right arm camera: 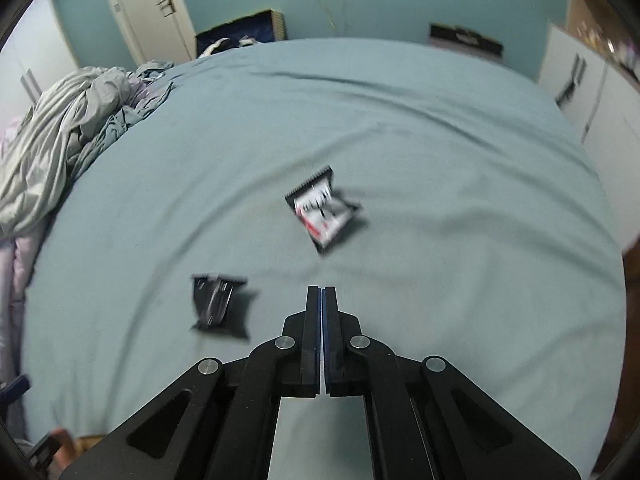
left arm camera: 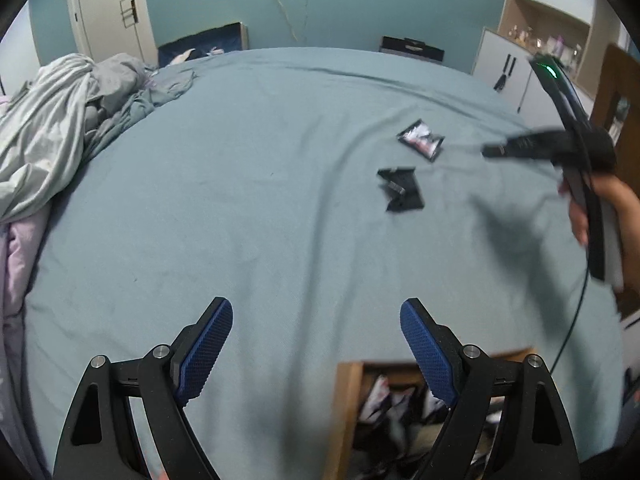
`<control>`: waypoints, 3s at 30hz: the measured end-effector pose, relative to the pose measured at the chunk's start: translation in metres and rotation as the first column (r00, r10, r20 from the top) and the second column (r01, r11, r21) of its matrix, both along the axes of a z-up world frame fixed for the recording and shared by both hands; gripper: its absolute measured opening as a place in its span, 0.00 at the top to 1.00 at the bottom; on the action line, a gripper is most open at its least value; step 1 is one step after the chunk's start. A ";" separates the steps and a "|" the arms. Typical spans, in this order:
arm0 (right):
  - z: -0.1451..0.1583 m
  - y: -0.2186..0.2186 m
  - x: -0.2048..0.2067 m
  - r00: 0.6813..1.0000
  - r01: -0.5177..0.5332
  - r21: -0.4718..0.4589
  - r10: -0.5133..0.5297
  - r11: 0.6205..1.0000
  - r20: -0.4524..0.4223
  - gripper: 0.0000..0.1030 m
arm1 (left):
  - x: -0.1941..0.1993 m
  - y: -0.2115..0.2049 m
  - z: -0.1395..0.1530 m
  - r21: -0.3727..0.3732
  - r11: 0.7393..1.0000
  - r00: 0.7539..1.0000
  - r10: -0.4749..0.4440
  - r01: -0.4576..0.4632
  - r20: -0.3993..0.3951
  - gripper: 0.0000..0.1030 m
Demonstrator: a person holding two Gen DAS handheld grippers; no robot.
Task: Organize snacks
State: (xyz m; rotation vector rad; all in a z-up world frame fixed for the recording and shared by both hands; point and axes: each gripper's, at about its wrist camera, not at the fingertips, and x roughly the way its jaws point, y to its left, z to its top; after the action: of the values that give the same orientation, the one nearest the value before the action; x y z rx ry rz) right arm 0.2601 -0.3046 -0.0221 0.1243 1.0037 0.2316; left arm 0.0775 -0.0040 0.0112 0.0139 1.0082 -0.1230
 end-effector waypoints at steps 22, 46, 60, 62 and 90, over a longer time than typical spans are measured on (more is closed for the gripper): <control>-0.028 0.025 0.073 0.986 -0.133 -0.215 0.151 0.968 0.068 0.40 | 0.204 -0.103 -0.111 -0.169 0.985 0.917 -0.096 0.032 -0.386 0.63; 0.049 0.035 -0.116 0.991 -0.123 0.050 0.120 0.991 0.059 0.70 | -0.084 -0.016 0.004 -0.156 0.937 0.938 -0.329 0.311 -0.110 0.63; 0.028 0.091 -0.226 0.992 -0.089 0.165 0.103 0.982 -0.077 0.70 | -0.080 0.029 0.024 -0.068 0.991 0.988 -0.107 0.115 0.114 0.10; 0.023 0.102 -0.221 0.991 -0.089 0.149 0.102 0.985 -0.084 0.69 | -0.076 0.032 0.019 -0.069 0.993 0.991 -0.094 0.100 0.093 0.10; 0.008 0.135 -0.262 0.954 0.211 -0.173 -0.164 0.962 0.251 0.17 | -0.097 0.001 0.011 0.186 0.967 0.974 -0.198 0.176 0.106 0.04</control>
State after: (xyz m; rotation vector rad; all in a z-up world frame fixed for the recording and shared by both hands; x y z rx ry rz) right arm -0.0022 -0.1695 -0.0143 0.0100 0.7678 -0.0301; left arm -0.0191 -0.0031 0.0217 0.2758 0.8894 -0.2037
